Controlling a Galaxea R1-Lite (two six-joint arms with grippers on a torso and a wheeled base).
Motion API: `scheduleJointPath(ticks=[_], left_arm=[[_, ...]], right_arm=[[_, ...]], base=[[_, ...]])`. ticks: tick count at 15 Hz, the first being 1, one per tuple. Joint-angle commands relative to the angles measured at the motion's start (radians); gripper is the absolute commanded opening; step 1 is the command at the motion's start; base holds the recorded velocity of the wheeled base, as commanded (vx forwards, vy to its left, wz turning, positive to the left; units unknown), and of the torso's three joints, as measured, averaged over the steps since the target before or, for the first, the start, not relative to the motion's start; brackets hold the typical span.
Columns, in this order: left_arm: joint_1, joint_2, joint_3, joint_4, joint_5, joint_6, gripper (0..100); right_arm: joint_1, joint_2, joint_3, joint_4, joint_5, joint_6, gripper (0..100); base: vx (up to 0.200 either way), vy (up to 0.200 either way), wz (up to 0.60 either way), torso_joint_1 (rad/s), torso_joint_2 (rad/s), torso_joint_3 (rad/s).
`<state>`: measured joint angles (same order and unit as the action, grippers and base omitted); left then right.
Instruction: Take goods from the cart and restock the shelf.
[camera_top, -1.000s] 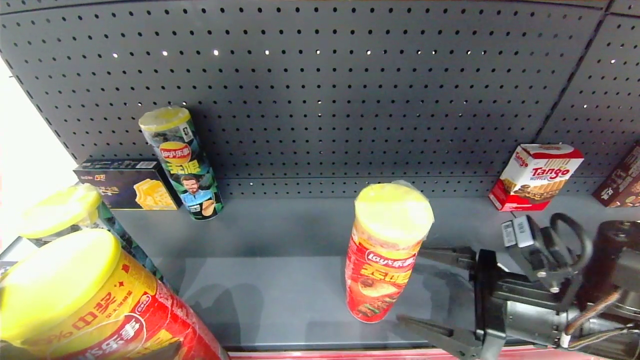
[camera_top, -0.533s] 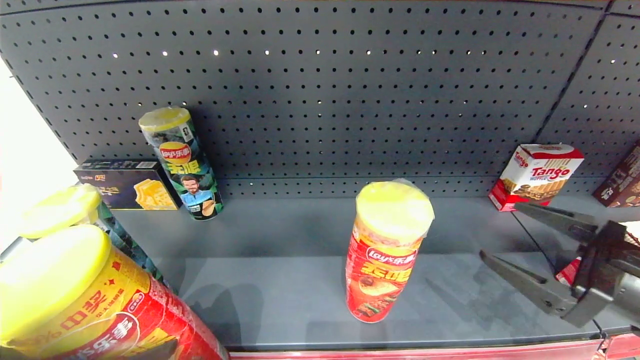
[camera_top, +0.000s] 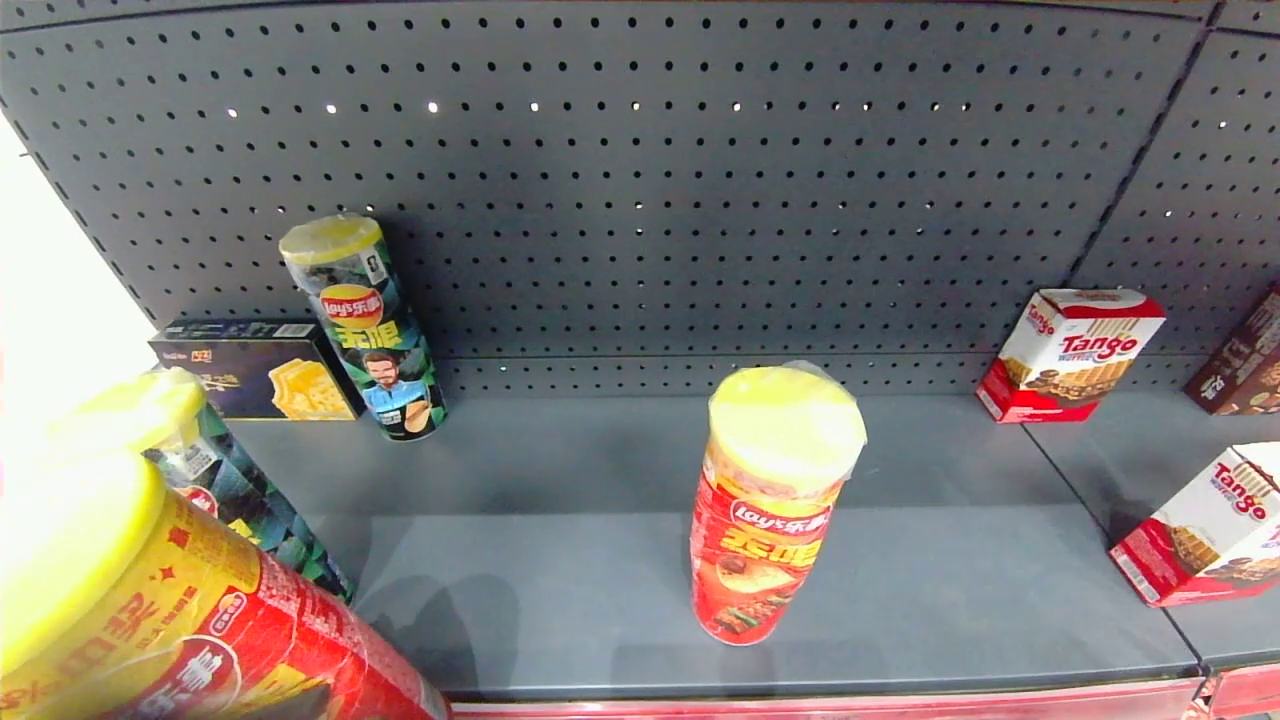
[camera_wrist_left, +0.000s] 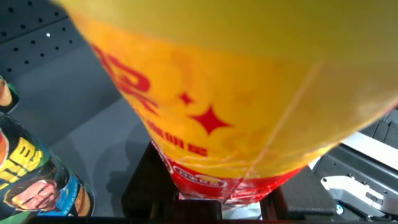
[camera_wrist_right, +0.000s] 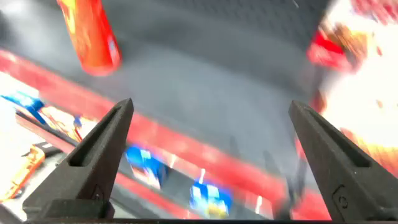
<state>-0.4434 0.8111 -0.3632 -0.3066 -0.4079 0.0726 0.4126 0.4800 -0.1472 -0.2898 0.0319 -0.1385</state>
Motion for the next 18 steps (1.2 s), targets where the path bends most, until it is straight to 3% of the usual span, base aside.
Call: scheduleJointPath(ticks=[1,4,6,9,14,16,18], left_arm=[[-0.001,-0.010,0.000,0.000,0.000,0.000,0],[-0.005,-0.010,-0.002,0.000,-0.002,0.003,0],[-0.005,-0.010,-0.008,0.000,-0.002,0.027,0],[-0.008,-0.010,-0.006,0.000,-0.002,0.032,0],[-0.009,-0.012,-0.002,0.000,-0.006,0.032,0],[-0.009,-0.010,-0.003,0.000,-0.009,0.032,0],[-0.028,-0.010,0.003,0.000,-0.019,0.032,0]], right_arm=[[-0.074,-0.340,0.021,0.245,-0.038,0.013,100],[-0.133,-0.431,0.041,0.316,-0.038,0.027,100],[-0.129,-0.452,0.061,0.324,-0.104,0.050,100],[-0.116,-0.480,0.113,0.308,-0.210,0.068,100],[-0.116,-0.480,0.117,0.302,-0.172,0.074,100],[-0.107,-0.480,0.121,0.296,-0.021,0.074,100],[-0.106,-0.480,0.130,0.273,0.013,0.083,100]], base=[[0.000,0.000,0.00,0.000,0.00,0.000],[0.000,0.000,0.00,0.000,0.00,0.000],[0.000,0.000,0.00,0.000,0.00,0.000],[0.000,0.000,0.00,0.000,0.00,0.000],[0.000,0.000,0.00,0.000,0.00,0.000],[0.000,0.000,0.00,0.000,0.00,0.000],[0.000,0.000,0.00,0.000,0.00,0.000]])
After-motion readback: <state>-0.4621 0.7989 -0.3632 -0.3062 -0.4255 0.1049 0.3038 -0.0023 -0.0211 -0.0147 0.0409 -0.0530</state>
